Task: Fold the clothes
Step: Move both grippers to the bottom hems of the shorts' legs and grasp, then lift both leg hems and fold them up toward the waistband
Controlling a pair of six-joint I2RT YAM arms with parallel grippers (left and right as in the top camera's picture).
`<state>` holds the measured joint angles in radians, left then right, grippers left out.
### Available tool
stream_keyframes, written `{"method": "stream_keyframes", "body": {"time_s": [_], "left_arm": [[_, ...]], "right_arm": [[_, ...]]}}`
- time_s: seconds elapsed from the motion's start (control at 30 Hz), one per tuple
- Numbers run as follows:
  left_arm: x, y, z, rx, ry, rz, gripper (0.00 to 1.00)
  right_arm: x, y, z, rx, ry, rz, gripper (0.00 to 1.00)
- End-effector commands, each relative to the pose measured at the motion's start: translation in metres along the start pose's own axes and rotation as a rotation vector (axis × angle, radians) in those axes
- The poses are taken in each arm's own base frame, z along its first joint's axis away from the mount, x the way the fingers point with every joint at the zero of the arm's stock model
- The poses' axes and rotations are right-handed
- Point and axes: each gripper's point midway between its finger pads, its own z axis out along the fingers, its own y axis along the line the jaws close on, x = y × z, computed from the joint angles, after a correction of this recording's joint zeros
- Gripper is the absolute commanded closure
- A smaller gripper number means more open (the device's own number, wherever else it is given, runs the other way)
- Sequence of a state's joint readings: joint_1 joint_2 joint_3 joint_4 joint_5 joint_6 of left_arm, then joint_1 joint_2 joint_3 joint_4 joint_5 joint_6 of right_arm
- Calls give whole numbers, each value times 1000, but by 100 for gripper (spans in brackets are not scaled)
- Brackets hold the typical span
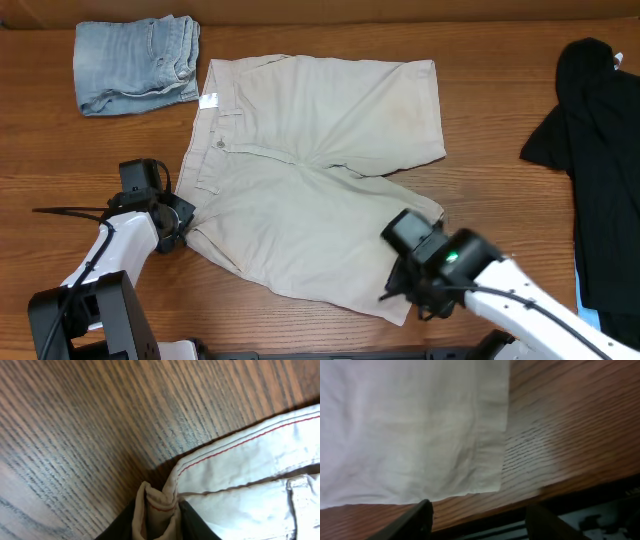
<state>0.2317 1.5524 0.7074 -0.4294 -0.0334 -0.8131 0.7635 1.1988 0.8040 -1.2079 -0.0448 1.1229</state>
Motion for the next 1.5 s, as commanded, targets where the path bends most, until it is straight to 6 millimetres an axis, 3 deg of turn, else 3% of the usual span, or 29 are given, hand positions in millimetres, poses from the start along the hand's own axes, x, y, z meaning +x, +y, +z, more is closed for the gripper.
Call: {"method": "stream_keyframes", "body": {"time_s": [0.0,0.1,0.43,0.6,0.63,0.77,0.9,0.97,1.03,1.17,1.27,1.33,1.47], "left_arm": [[25,18,16,-54,89,-4,78],[25,18,16,-54,89,-4,79],[25,18,16,-55,89,-3,80],[25,18,16,-54,89,-3,81],[25,18,16,-55,88,-3,82],[25,18,16,-54,89,-3,96],[24,11,14,-27,101,7,96],[23,-1,10,15,120,31,96],[19,-25,-3,95,161,91,96],[2,-48,-31,121,170,182,96],[-15,-65,-60,132,161,256,96],[-26,-75,-83,139,154,312,96],[-42,-89,-132,153,138,400,96]], "right_arm": [[16,2,22,6,9,-30,37],[22,7,37,-17,3,-75,37],[31,-4,77,7,51,-84,30],[31,-4,85,24,61,-83,34],[31,-4,86,26,64,-83,36],[31,-4,86,26,63,-82,64],[29,-3,82,32,56,-78,89],[23,-2,74,41,43,-58,94],[3,5,48,36,-2,0,96],[-32,24,-3,-49,-90,3,96],[-65,37,-53,-142,-190,-36,96],[-90,40,-92,-201,-270,-51,96],[-125,32,-151,-262,-389,-50,96]]}}
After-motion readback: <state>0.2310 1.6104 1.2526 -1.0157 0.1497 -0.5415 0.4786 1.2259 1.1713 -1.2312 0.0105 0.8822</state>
